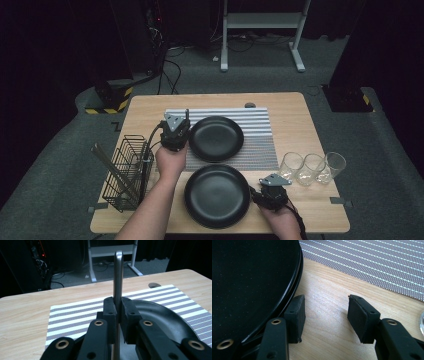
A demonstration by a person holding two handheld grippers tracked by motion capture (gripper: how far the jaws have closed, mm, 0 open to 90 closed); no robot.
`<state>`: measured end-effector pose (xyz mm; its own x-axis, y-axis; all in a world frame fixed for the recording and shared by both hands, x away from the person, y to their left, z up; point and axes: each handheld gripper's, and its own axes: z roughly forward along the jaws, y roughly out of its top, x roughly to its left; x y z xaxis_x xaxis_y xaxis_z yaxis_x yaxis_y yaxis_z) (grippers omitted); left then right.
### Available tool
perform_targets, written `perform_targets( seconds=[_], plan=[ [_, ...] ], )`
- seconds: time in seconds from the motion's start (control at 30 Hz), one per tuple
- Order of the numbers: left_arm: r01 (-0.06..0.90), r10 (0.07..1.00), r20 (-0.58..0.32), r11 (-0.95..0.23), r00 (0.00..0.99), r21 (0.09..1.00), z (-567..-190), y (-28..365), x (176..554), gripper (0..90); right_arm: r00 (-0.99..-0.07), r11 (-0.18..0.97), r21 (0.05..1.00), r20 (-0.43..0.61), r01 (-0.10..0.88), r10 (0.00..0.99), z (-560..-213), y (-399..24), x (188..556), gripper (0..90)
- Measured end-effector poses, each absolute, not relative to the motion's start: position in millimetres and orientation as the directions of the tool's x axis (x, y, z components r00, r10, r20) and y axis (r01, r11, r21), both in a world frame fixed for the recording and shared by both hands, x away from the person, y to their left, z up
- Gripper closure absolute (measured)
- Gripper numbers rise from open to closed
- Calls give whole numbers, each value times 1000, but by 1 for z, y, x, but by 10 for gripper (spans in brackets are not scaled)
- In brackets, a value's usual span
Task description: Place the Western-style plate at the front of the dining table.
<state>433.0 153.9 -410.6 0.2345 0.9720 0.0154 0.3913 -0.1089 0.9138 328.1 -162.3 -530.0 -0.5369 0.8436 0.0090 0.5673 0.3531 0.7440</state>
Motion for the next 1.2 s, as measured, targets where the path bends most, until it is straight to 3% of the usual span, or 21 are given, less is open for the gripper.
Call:
perform_targets(
  seconds=[1.2],
  plan=[
    [547,980,-78,-35,181,836,-437,164,500,828,-538,358,744,1,564,843,-530,-162,327,480]
  ],
)
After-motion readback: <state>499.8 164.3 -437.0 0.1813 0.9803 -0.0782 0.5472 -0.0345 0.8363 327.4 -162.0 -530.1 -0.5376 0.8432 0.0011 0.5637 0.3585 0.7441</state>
